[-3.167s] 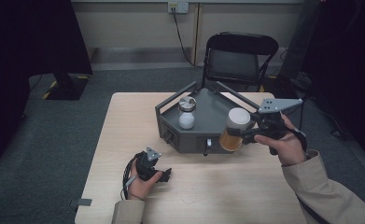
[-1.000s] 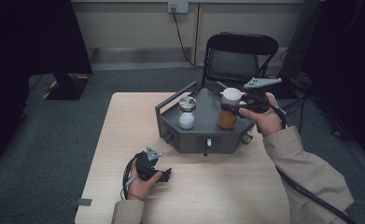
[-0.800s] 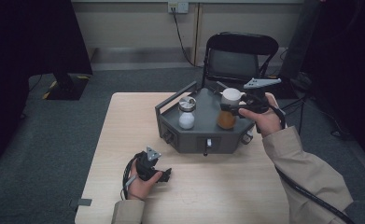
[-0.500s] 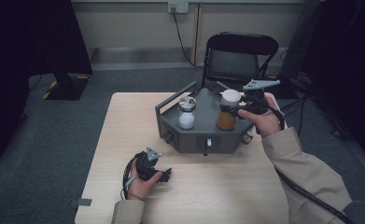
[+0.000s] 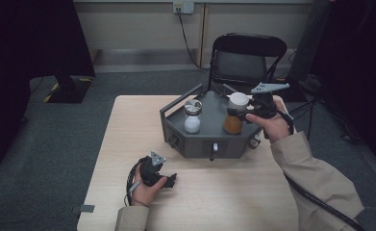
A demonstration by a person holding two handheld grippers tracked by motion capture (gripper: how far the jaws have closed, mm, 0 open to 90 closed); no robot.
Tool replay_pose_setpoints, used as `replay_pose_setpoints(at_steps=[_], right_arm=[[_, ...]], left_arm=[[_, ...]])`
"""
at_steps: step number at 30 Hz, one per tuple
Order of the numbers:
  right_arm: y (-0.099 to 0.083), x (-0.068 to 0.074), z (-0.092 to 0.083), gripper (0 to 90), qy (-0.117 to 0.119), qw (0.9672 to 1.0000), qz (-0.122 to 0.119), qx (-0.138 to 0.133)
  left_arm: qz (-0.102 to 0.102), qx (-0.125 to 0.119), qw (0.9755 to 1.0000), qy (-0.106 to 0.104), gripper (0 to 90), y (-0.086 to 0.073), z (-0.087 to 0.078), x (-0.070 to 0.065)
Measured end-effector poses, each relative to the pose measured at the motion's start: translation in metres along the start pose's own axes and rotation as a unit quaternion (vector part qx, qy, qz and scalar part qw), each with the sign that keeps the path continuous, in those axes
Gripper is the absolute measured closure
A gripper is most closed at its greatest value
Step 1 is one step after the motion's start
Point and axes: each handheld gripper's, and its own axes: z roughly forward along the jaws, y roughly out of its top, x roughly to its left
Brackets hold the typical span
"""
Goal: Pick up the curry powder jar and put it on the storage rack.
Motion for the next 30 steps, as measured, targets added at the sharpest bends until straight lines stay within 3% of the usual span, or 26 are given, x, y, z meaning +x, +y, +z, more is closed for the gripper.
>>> replay_pose_setpoints(at_steps=[10,17,25,30], right_arm=[[0.0013,0.0029,-0.0002,32.4,-0.006,0.9999,-0.008,0.0],[0.0042,0.0046,-0.0045,18.0,-0.012,0.9999,0.001,-0.002],[0.0007,0.0039,-0.0066,0.1,-0.01,0.9995,0.03,-0.008],[-0.0031,0.0003,-0.0093,0.0,-0.005,0.9995,0.029,-0.009]], left_arm=[[0.0,0.0,1.0,0.0,0.2,0.0,0.0,0.0],[0.0,0.0,1.0,0.0,0.2,0.0,0.0,0.0],[0.0,0.0,1.0,0.0,0.2,0.0,0.0,0.0],[0.0,0.0,1.0,0.0,0.2,0.0,0.0,0.0]])
